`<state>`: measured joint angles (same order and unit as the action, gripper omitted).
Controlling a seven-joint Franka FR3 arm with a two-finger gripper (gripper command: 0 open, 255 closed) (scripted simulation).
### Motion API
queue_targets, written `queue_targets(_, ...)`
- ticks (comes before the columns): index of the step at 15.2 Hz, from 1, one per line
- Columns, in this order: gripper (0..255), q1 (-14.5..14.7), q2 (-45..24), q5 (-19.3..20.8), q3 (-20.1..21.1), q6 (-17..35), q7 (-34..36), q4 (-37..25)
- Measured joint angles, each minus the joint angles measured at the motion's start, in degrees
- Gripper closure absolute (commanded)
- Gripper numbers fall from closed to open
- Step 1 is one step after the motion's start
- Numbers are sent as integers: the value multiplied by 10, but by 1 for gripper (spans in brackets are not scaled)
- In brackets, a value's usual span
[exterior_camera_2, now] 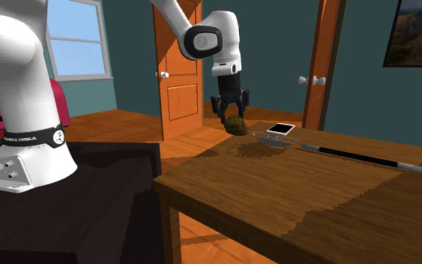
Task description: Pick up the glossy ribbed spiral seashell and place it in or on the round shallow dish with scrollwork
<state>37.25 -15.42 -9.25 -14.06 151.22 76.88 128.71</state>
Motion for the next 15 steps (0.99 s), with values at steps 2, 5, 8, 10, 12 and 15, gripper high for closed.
queue_targets(2,255,3,12,8,-3,-13,7,-2)
queue_targets(5,255,6,29,17,-8,-32,13,-4)
queue_targets(8,255,8,48,28,-12,-54,21,-8)
queue_targets(10,255,10,57,34,-14,-69,26,-14)
queue_targets(12,255,11,70,41,-16,-83,30,-16)
queue_targets(15,255,10,74,44,-17,-103,31,-32)
